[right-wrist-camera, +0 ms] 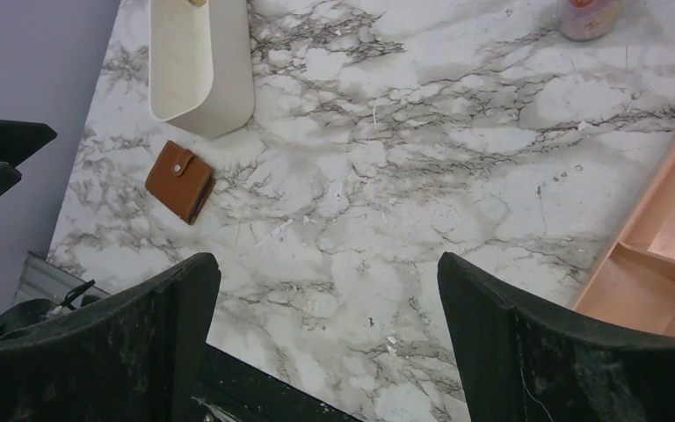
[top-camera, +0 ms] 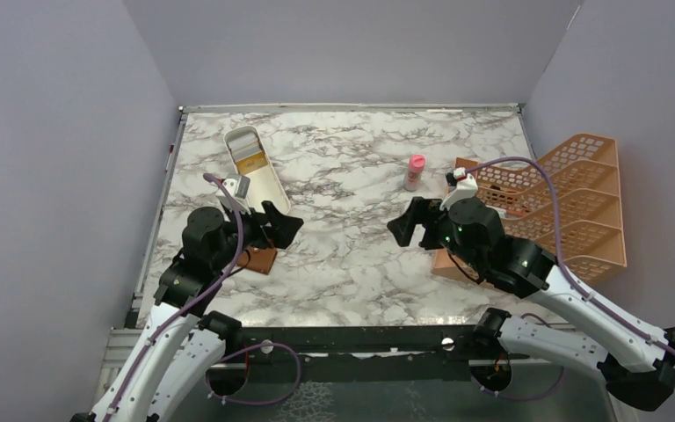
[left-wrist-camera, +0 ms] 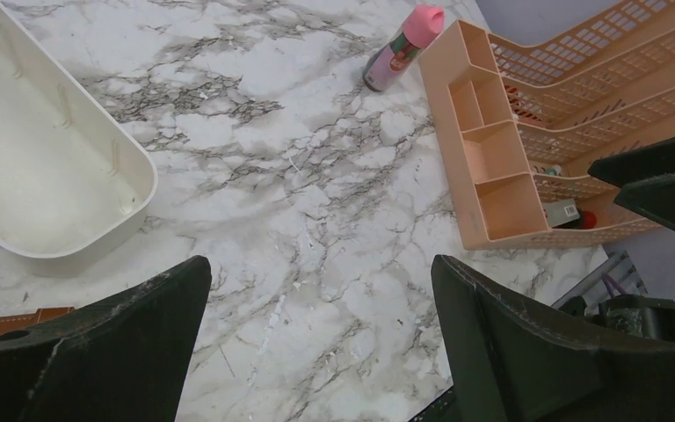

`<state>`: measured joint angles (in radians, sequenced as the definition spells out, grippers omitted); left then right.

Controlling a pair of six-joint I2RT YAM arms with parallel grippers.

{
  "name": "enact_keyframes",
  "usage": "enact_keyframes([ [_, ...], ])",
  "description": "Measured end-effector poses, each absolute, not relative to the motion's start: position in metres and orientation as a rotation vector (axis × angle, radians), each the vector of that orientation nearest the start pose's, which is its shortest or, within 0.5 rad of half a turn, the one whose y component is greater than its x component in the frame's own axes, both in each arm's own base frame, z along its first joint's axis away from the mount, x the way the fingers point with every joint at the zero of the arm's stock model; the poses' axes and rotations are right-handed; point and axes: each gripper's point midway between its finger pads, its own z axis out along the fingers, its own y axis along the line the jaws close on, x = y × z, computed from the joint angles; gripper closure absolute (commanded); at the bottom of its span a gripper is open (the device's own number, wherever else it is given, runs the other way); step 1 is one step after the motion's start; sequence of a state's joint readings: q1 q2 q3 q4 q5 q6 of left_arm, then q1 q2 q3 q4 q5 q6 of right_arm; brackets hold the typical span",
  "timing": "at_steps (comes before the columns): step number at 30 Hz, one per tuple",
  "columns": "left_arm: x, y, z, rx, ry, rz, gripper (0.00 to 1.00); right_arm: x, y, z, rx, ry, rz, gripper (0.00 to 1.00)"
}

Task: Put the credit cards into the card holder
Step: Move the card holder to the center of the board.

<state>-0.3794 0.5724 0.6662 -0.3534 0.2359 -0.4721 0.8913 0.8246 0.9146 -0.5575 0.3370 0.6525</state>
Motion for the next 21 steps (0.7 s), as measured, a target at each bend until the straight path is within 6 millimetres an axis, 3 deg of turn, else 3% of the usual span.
enact_keyframes([
  [5,0.219,-0.150,0.240,0.077,1.904,-0.798,0.01,0.203,0.198,0.245,-0.027,2.070,0.638,0.00],
  [9,0.227,-0.138,0.228,-0.015,1.959,-0.720,0.03,0.202,0.196,0.245,-0.026,2.067,0.640,0.00],
  [17,0.249,-0.101,0.191,-0.373,2.055,-0.502,0.31,0.201,0.196,0.246,-0.026,2.064,0.644,0.00],
  [21,0.251,-0.081,0.159,-0.593,2.089,-0.387,0.35,0.201,0.196,0.243,-0.030,2.070,0.642,0.00],
])
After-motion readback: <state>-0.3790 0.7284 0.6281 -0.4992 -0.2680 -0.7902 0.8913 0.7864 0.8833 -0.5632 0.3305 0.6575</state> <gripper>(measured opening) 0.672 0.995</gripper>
